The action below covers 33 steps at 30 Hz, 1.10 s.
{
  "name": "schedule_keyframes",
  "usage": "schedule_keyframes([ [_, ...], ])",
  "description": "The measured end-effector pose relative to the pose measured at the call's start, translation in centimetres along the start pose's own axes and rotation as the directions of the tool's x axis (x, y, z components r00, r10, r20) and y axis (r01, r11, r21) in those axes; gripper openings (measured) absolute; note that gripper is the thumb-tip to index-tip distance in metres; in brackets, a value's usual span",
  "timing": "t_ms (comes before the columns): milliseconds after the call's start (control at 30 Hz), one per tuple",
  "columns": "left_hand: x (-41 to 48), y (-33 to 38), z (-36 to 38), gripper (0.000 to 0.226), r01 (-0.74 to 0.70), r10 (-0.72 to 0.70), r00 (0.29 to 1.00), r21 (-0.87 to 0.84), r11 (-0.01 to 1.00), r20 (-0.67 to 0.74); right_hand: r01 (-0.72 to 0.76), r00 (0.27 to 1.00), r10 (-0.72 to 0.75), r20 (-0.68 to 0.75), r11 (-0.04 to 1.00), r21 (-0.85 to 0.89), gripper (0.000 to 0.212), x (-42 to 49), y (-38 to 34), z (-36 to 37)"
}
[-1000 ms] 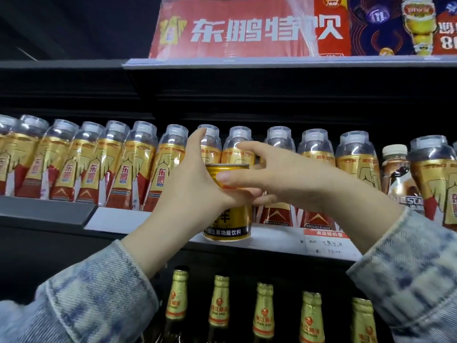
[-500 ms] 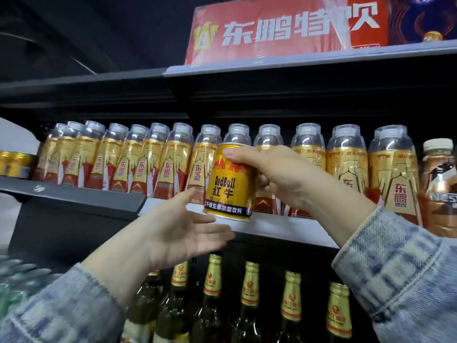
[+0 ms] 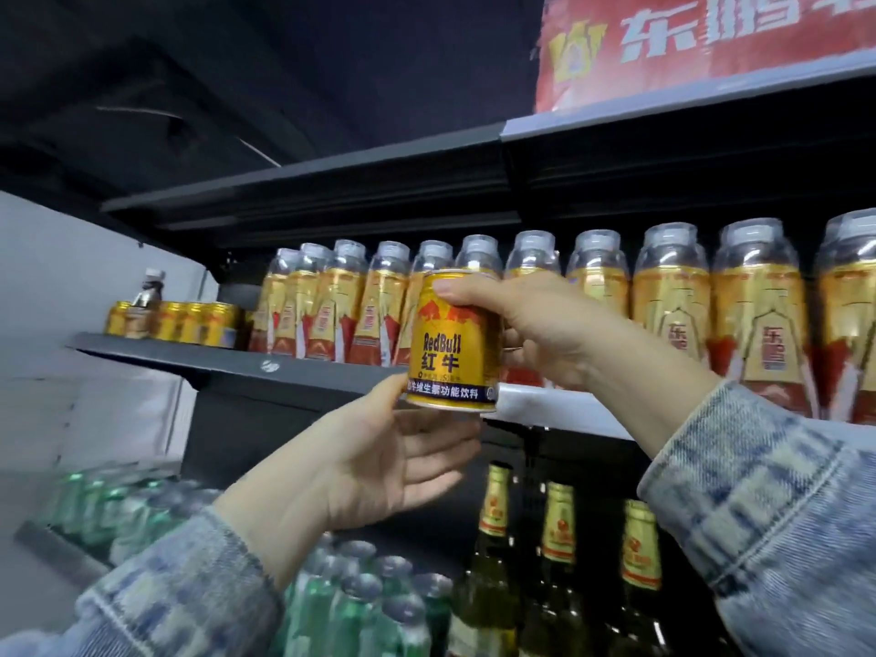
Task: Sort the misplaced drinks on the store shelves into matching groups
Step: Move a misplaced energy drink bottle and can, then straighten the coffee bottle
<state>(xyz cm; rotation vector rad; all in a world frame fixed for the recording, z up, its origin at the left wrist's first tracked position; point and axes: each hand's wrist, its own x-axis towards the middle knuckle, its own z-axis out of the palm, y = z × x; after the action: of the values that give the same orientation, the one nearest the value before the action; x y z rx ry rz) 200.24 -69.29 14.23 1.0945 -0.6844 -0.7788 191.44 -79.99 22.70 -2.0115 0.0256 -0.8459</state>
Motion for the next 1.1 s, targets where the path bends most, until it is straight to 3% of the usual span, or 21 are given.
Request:
schedule_keyframes([
  [233, -0.8, 4.3, -14.7, 0.046, -0.013, 0.014, 0.986, 0.009, 1.000, -0.164, 0.034, 0.999, -0.034, 0.001, 0.998, 0.055, 0.050, 6.7, -0.8, 13.7],
  [667, 3.7, 12.3, -37.2, 0.042, -0.139, 0.133, 0.953, -0.006, 0.990, -0.271, 0.082, 0.996, -0.084, 0.025, 0.993, 0.085, 0.053, 22.2, -0.7, 34.8],
  [967, 11.3, 19.5, -52.2, 0.038, -0.152, 0.210, 0.904, 0.177, 0.972, -0.372, 0.110, 0.994, -0.110, -0.021, 0.994, 0.002, 0.068, 33.7, -0.6, 43.3],
  [1100, 14.6, 23.0, -57.1, 0.032, -0.227, 0.423, 0.790, 0.428, 0.875, -0.444, 0.098, 0.990, -0.104, -0.095, 0.993, -0.064, 0.064, 38.2, 0.1, 46.9],
])
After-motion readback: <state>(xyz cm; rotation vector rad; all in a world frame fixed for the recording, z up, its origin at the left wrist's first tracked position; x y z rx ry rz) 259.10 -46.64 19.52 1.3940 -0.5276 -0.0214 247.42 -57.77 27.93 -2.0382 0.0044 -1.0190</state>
